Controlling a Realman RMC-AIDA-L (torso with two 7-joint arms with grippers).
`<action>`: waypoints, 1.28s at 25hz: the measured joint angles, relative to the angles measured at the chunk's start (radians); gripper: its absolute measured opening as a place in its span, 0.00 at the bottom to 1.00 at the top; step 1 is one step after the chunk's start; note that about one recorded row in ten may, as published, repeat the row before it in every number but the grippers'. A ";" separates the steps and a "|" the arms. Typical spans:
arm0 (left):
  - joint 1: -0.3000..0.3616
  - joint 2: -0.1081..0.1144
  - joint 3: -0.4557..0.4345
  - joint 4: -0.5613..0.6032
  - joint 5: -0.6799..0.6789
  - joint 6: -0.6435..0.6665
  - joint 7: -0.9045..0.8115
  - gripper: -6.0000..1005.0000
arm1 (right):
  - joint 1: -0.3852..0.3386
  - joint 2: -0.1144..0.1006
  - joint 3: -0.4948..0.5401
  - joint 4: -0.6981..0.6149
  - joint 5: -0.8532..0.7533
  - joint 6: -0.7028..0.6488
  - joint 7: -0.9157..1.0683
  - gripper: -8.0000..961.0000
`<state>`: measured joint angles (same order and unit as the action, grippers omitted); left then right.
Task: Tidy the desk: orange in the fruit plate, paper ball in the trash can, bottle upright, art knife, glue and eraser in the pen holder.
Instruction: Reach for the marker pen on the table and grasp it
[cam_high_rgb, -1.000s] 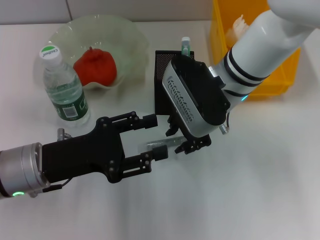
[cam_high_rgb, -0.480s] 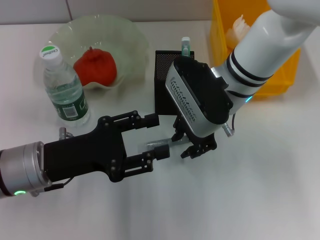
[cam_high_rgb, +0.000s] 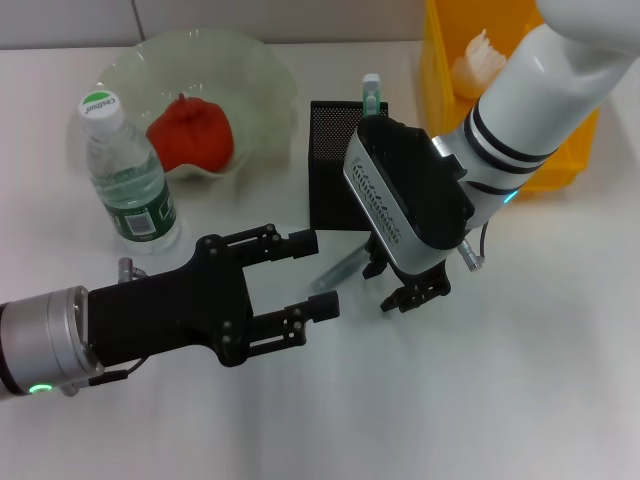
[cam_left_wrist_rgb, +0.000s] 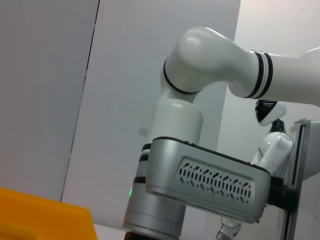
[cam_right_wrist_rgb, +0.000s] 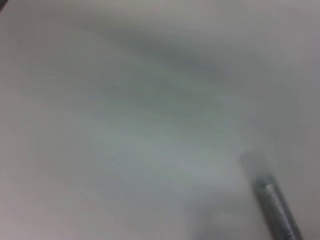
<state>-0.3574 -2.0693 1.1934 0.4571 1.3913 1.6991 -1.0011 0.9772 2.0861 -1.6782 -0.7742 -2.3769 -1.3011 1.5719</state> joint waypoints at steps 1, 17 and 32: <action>0.000 0.000 0.000 0.000 0.000 -0.003 0.000 0.66 | 0.000 0.000 0.000 0.000 -0.001 0.000 0.003 0.43; 0.000 0.000 0.000 -0.002 0.000 -0.010 0.001 0.66 | -0.038 -0.003 0.000 -0.084 -0.027 0.047 0.014 0.43; -0.011 -0.002 0.000 -0.002 0.000 -0.012 0.001 0.66 | -0.030 -0.001 0.002 -0.020 -0.025 0.098 0.007 0.43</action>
<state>-0.3680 -2.0709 1.1934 0.4549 1.3913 1.6872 -1.0001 0.9469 2.0847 -1.6765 -0.7942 -2.4015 -1.2028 1.5793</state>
